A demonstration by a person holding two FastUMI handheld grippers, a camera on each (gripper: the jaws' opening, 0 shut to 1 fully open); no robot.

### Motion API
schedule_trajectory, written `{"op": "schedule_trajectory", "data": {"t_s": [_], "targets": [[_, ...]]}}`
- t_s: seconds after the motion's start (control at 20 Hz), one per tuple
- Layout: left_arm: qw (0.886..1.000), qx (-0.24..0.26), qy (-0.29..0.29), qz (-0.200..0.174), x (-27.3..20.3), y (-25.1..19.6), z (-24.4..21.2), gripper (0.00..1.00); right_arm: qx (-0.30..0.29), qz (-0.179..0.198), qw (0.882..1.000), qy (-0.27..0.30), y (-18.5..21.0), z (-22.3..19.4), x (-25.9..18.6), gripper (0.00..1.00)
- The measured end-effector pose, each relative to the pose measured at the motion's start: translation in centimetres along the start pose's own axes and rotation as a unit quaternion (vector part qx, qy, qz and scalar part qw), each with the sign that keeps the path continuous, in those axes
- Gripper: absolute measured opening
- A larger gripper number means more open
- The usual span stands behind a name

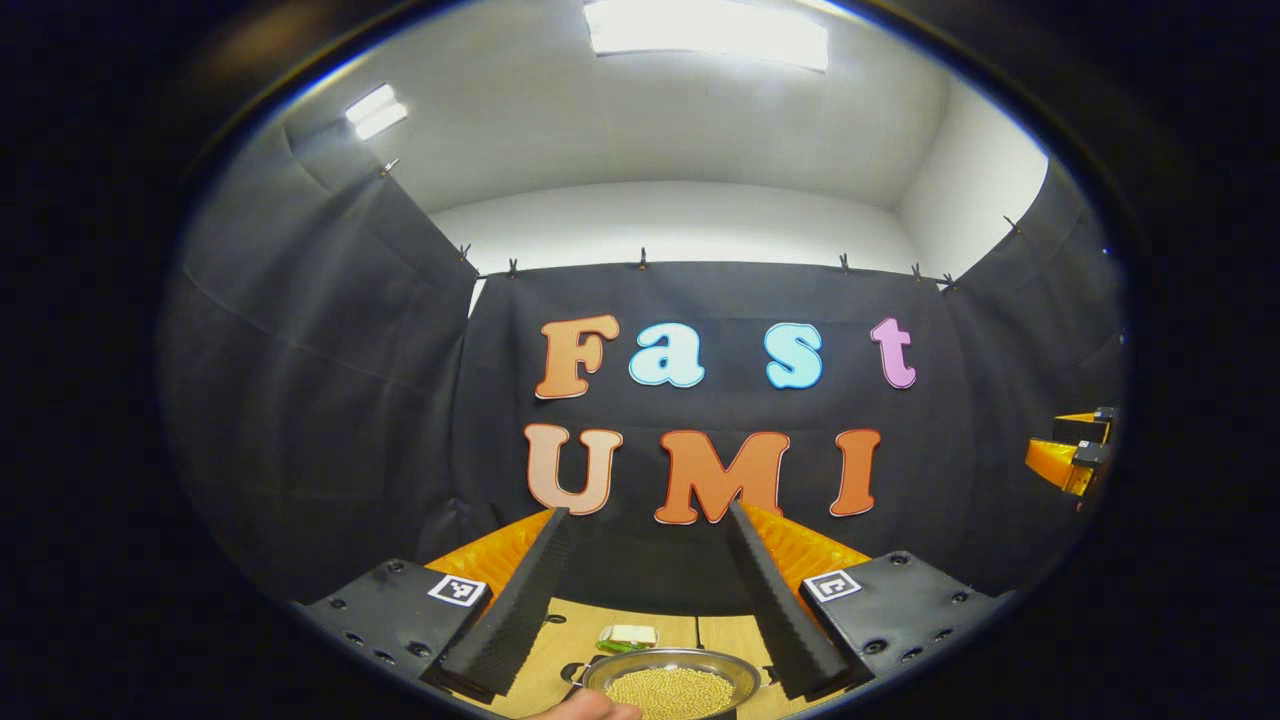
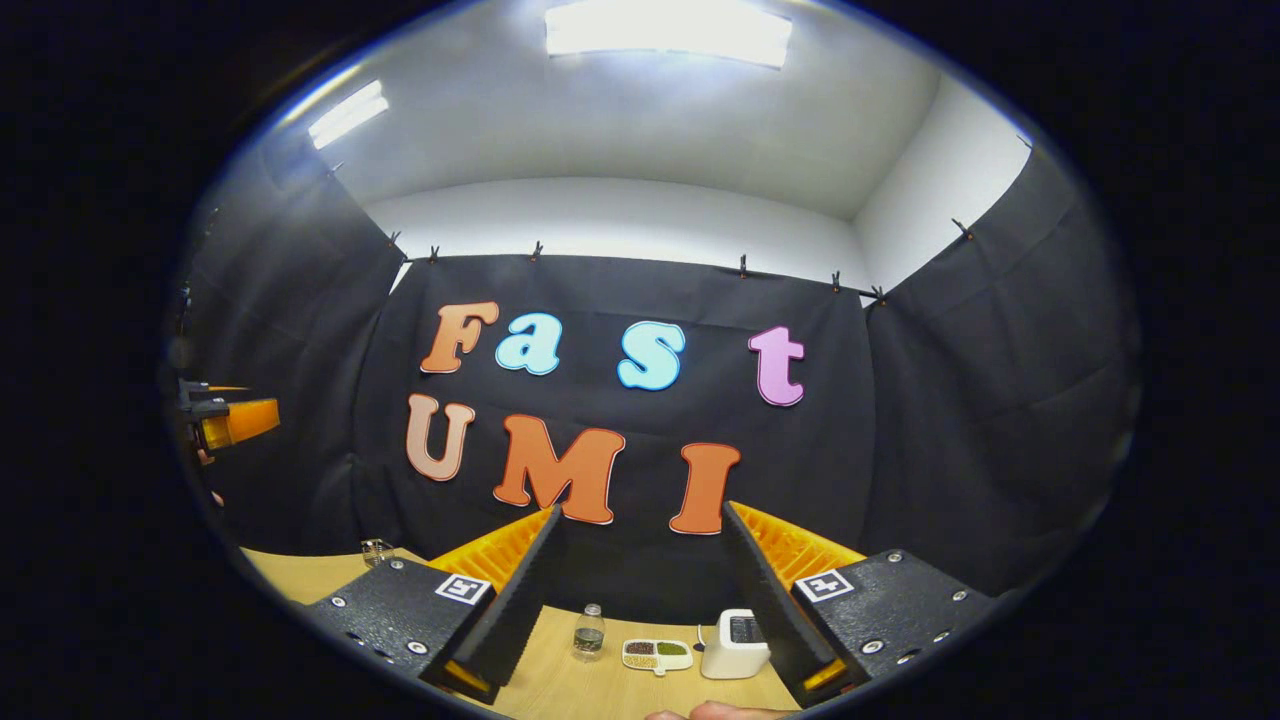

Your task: First push the handle of the pot to place it horizontally, then grasp the pot with both hands and set it on the induction cooktop.

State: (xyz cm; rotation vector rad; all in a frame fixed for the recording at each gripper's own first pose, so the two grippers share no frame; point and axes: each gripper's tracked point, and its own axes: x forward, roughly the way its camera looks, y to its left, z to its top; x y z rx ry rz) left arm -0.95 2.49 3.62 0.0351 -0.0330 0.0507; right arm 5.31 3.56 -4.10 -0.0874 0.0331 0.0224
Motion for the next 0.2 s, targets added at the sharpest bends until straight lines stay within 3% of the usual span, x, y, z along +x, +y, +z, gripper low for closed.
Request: {"op": "schedule_trajectory", "data": {"t_s": [0.2], "targets": [[1.0,-0.001,-0.007,0.01,0.18,0.71,0.59,1.0,0.004,0.007,1.0,-0.006,0.21,0.58,0.13,0.95]]}}
